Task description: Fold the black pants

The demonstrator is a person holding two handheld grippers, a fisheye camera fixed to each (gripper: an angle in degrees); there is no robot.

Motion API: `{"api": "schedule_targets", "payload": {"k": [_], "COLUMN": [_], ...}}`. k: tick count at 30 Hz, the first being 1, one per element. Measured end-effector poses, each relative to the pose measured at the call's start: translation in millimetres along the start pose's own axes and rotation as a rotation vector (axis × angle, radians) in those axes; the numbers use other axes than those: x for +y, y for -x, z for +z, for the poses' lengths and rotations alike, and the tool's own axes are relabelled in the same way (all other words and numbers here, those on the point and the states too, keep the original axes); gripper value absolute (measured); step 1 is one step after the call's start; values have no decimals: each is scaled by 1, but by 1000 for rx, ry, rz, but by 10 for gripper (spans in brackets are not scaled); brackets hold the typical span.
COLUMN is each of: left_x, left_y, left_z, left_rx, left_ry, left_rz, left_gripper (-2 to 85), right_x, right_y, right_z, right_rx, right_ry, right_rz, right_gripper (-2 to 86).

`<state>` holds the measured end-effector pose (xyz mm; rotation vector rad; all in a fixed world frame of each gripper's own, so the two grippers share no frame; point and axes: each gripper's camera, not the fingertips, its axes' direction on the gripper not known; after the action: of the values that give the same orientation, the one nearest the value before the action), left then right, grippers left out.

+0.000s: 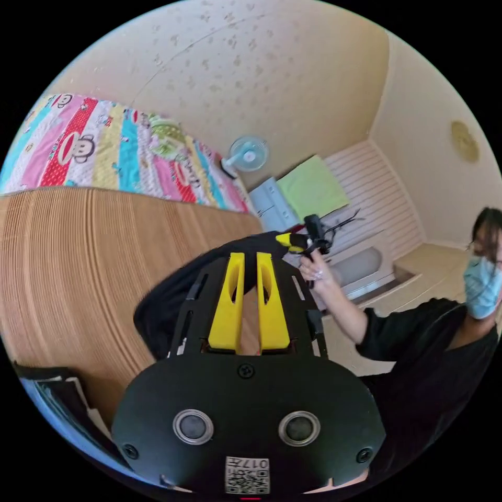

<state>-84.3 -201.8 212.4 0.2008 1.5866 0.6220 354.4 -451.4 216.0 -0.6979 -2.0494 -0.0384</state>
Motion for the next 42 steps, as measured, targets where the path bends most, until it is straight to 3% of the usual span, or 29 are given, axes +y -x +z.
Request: {"api": "schedule_targets", "payload": {"k": [7,11,16,21,24,27,31,33,42], "left_x": [190,236,189,112,79,77,107,122,160], "left_y": [125,173,248,315,338,342,339,324,216], "left_z": [113,114,90,108,125,146,143,147,231], "left_rx": [47,66,88,65,95,93,138,184,433], "left_ry": [198,159,-12,43,111,193,195,235,291], "left_rz": [-414,-575,-576,-520,-475,-494,-668,-676,-723], "left_gripper": [63,119,170,188,170,143,110,98,87], "right_x": [189,244,195,99,58,55,95,117,200], "right_y": [-115,-151,-169,-190,-198,-201,-214,-203,-158], "right_z": [96,90,76,105,147,173,169,159,29], "right_rx": [24,-6,-14,-44,-84,-86,-294,-299,-217], "right_ry": [113,52,-23,20,153,194,161,175,166], "right_rz": [350,530,475,362,339,358,549,562,546], "right_gripper": [59,125,176,208,189,158,119,104,70]}}
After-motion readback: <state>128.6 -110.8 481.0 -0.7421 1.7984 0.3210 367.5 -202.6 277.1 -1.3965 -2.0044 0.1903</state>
